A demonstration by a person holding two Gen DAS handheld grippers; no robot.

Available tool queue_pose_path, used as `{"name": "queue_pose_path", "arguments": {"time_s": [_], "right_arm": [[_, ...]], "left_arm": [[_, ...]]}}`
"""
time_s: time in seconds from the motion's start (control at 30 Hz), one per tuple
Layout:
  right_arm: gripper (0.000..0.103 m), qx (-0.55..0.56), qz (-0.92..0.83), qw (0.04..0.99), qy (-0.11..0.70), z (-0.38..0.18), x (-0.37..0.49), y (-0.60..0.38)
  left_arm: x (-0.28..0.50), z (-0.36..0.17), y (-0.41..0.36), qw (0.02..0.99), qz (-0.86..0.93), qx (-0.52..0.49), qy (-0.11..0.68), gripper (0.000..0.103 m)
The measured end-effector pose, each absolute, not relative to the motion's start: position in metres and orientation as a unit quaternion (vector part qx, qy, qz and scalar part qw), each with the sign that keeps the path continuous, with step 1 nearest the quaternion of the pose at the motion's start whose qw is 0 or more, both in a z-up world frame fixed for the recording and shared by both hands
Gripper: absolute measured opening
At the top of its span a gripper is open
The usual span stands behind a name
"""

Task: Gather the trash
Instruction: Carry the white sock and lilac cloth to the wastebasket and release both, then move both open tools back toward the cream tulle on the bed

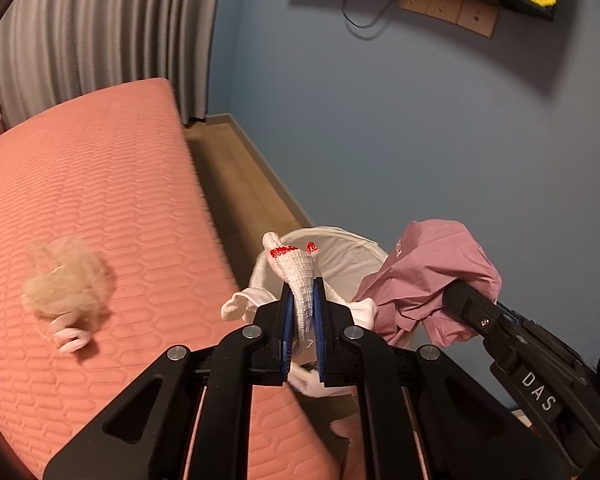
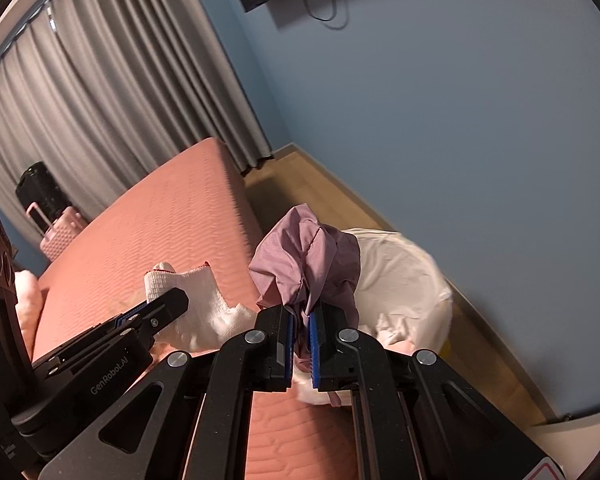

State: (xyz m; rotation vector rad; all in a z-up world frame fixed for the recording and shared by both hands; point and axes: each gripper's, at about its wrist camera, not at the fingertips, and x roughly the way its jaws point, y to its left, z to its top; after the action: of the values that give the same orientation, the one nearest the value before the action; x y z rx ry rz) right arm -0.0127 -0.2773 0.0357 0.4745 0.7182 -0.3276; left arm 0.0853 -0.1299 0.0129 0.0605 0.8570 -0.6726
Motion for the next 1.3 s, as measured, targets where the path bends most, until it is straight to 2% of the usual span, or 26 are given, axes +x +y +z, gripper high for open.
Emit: {"name": "queue_pose_path", "arguments": {"time_s": [0.17,0.23,0.3,0.37,0.53,0.63,1.3], "right_arm": [[0.006,0.234,-0.172,0.891,0.35,0.029,-0.011,-0.296],[0.007,0.234,-0.175,0.889,0.353,0.027,-0.008,-0.3],[0.011,0.231,-0.175,0.889,0.356,0.027,-0.005,-0.299],[0.013,0.225,-0.179,0.889,0.355,0.027,-0.002,-0.3],[0.016,0.223,-0.173,0.889,0.362,0.021,0.006,-0.293],[0.026,0.22,-0.169,0.889,0.364,0.018,0.009,-0.287],[0.026,0.202,-0.142,0.891,0.382,0.01,0.022,-0.259]], "left_arm": [[0.089,0.005,-0.152,0.844,-0.33,0.033,0.421,0.013],[0.091,0.003,-0.157,0.842,-0.328,0.029,0.427,0.028],[0.091,0.004,-0.158,0.849,-0.319,0.03,0.421,0.054],[0.09,0.005,-0.157,0.857,-0.31,0.035,0.41,0.059],[0.094,-0.001,-0.15,0.859,-0.297,0.036,0.416,0.059],[0.095,-0.004,-0.143,0.86,-0.285,0.035,0.421,0.059],[0.108,-0.01,-0.101,0.866,-0.255,0.007,0.429,0.059]]}}
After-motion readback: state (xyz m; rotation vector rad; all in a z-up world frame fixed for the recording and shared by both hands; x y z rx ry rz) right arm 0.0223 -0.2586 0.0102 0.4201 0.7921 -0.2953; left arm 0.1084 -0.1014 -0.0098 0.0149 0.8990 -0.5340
